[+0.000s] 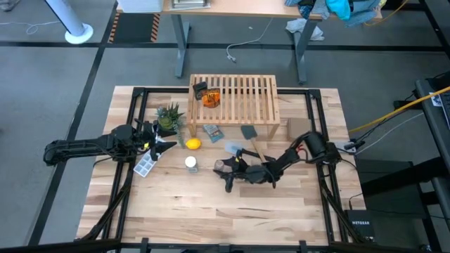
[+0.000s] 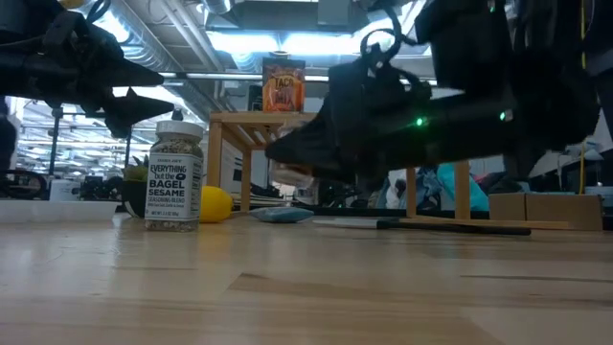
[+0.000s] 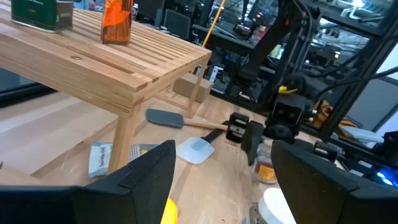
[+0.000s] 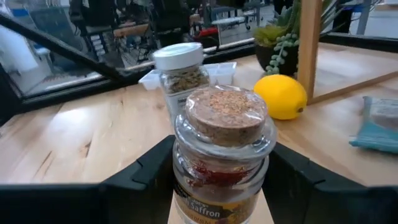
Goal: Shelf spices
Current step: Remove the brown seasoning bottle from the shelf
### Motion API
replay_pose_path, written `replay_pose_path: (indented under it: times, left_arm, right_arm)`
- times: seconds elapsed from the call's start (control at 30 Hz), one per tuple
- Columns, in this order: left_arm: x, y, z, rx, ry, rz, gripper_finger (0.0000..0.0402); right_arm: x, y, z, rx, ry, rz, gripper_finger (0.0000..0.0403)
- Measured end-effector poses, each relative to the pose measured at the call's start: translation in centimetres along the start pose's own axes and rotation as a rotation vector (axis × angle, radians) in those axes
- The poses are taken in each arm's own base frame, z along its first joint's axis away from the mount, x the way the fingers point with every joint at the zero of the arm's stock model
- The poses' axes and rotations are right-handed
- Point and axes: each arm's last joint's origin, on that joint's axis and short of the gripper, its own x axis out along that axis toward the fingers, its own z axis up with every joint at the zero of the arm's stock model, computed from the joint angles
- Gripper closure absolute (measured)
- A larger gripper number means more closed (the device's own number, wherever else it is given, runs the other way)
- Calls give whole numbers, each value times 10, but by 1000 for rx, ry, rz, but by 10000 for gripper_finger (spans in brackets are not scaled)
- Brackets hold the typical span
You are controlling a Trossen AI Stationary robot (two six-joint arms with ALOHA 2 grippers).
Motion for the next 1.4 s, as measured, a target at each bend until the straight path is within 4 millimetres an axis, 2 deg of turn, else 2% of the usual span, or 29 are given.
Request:
replay_pose_path:
  times: [0.13, 0.27, 0.47, 0.73, 0.9, 1.03, 1.23, 1.4]
  left_arm:
    - [0, 0, 0, -1, -1, 0, 144]
    - [0, 0, 0, -9, 0, 0, 144]
    - [0, 0, 0, -5, 2, -3, 144]
    - [0, -1, 0, 15, 8, -21, 144]
    - [0, -1, 0, 22, 10, -27, 144]
    - [0, -1, 0, 22, 10, -28, 144]
    - [0, -1, 0, 17, 10, -28, 144]
    - [0, -1, 0, 16, 10, -28, 144]
  right_arm:
    - [11, -2, -7, 19, 11, 30, 209]
    - [30, 5, -11, 25, 31, 124, 209]
    - [54, 16, -18, -75, 75, 131, 209]
    - [60, 10, -20, -131, 109, 32, 209]
    - [63, 2, -22, -105, 149, 28, 151]
    - [63, 3, -23, -89, 165, 65, 115]
    - [63, 4, -21, -137, 147, 77, 103]
    - [64, 8, -9, -187, 30, 104, 101]
